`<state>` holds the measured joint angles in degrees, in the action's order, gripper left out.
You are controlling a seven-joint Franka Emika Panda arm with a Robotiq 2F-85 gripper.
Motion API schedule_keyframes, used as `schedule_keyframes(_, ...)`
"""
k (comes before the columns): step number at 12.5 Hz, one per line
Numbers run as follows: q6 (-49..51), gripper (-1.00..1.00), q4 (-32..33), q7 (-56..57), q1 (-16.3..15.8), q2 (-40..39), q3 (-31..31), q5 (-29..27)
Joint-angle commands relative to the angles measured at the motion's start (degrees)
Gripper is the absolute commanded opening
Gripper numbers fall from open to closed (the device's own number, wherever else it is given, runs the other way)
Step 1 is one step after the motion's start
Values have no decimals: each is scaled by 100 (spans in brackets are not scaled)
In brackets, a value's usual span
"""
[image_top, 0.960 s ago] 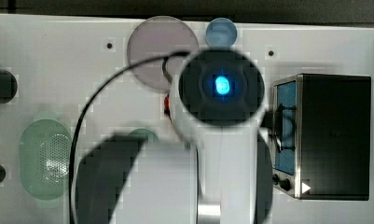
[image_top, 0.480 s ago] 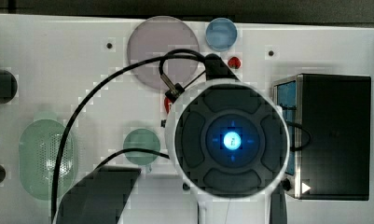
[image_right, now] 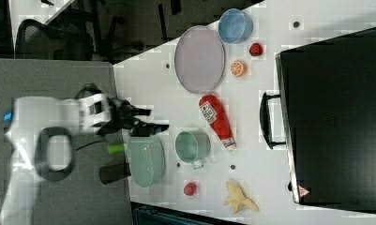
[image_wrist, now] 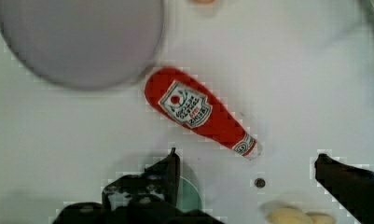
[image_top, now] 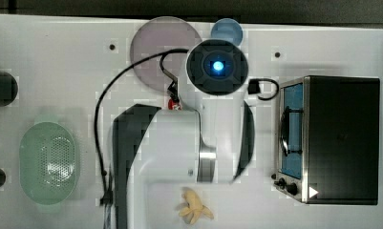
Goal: Pick Ketchup from the table and place it in strainer.
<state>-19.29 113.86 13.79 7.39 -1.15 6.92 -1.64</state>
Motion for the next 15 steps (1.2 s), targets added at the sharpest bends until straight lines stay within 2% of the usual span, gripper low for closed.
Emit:
schedule_keyframes(1,-568,100,399,1737,-4,-96,181,-11)
schedule_keyframes(5,-1634,100,920,3000,-9,-557,237,-11)
schedule_keyframes(10,-2961,100,1349,4031,-26,-1256,334,-8)
schedule_keyframes(15,-3681,100,1757,4094,-27,-1853,264,190)
